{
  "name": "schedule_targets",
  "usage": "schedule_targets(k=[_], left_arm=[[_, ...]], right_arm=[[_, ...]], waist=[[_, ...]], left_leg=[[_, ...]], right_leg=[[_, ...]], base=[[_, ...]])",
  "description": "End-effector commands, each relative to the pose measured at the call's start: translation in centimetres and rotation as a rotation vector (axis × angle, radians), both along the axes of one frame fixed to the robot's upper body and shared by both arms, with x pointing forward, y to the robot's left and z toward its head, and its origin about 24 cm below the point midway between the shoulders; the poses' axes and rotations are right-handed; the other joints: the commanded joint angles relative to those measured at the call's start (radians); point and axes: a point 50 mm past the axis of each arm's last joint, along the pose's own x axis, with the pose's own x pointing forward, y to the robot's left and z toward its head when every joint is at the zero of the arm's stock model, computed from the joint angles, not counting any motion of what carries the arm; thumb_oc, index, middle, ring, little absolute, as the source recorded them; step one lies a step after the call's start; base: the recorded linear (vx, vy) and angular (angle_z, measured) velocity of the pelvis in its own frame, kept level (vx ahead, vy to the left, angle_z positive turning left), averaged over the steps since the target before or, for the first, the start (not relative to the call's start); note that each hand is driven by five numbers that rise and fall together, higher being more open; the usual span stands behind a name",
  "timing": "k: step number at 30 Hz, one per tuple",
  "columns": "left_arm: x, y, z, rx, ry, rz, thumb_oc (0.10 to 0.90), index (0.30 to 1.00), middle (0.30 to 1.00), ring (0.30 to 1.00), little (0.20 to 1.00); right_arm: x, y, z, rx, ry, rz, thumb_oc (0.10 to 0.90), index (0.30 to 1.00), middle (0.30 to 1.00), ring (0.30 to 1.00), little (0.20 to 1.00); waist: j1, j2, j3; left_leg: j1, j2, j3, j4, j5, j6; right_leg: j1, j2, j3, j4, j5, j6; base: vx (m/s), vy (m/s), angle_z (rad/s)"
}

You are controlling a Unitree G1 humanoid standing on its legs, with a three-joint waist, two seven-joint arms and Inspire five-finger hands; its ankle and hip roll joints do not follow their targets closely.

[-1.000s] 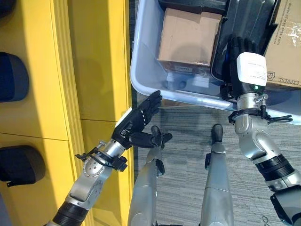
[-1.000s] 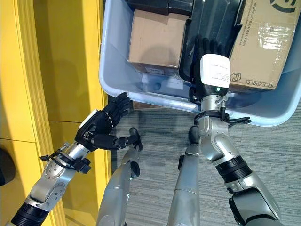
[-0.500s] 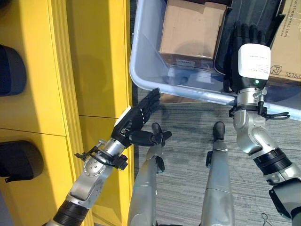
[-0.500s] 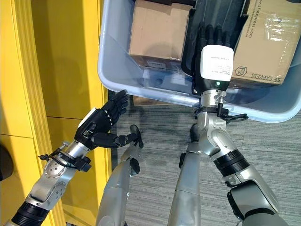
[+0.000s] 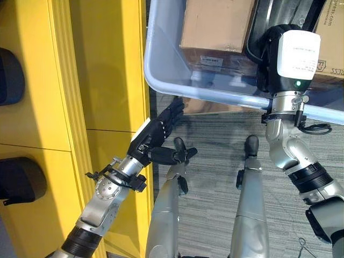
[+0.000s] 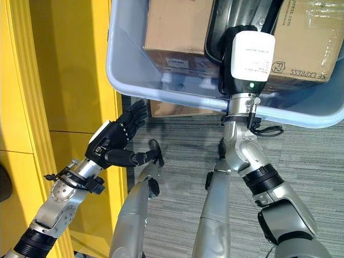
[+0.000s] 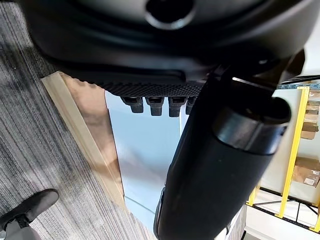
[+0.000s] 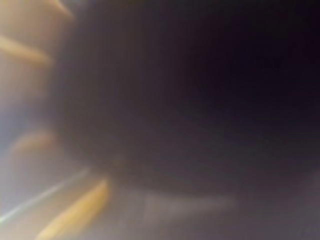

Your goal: Move parts from the plastic box to the shelf.

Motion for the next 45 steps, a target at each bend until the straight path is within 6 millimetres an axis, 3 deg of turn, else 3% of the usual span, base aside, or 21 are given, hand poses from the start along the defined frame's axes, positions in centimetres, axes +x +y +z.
schedule_targets(k=[1, 14, 25, 31, 45], left_arm=[[-1.1, -1.6, 3.0, -0.096, -0.192, -0.071, 0.9, 1.0, 1.0, 1.0, 1.0], [-1.4, -1.2, 3.3, -0.092, -0.211, -0.064, 0.9, 1.0, 1.0, 1.0, 1.0], [-1.9, -0.4, 3.5, -0.112, -0.212, -0.053, 0.9, 1.0, 1.0, 1.0, 1.0], [-2.2, 0.2, 3.6, -0.131, -0.212, -0.034, 0.9, 1.0, 1.0, 1.0, 1.0], [-2.9, 1.1, 3.7, -0.119, -0.231, 0.007, 0.9, 1.0, 1.0, 1.0, 1.0]], right_arm=[[0.7, -2.9, 2.5, -0.005, -0.017, -0.11, 0.4, 0.3, 0.3, 0.3, 0.3], [0.0, -1.7, 1.2, -0.041, 0.013, -0.014, 0.4, 0.3, 0.3, 0.3, 0.3], [-2.1, 0.2, -0.9, -0.009, -0.029, 0.148, 0.4, 0.3, 0.3, 0.3, 0.3], [-3.8, 0.8, -0.4, 0.016, -0.073, 0.232, 0.4, 0.3, 0.3, 0.3, 0.3], [-6.9, 2.0, 1.3, 0.051, -0.223, 0.379, 0.4, 0.3, 0.3, 0.3, 0.3]], waist=[[0.0, 0.103, 0.019], [-0.014, 0.089, 0.019], [-0.041, 0.058, 0.019], [-0.05, 0.034, 0.019], [-0.046, -0.009, 0.019]], left_leg=[[-0.051, -0.053, -0.089, 0.134, -0.163, 0.025], [-0.023, -0.046, -0.078, 0.128, -0.163, 0.025], [0.071, -0.04, -0.069, 0.109, -0.17, 0.027], [0.139, -0.032, -0.066, 0.103, -0.183, 0.028], [0.178, -0.019, -0.076, 0.113, -0.196, 0.028]], right_leg=[[0.041, 0.034, -0.118, 0.037, -0.129, -0.1], [0.07, 0.033, -0.122, 0.034, -0.133, -0.102], [0.162, 0.037, -0.129, 0.013, -0.137, -0.102], [0.234, 0.034, -0.144, 0.001, -0.144, -0.101], [0.301, 0.044, -0.168, 0.003, -0.158, -0.107]], base=[[0.0, 0.0, 0.0], [0.0, 0.0, 0.0], [0.0, 0.0, 0.0], [0.0, 0.0, 0.0], [-0.01, -0.01, 0.02]])
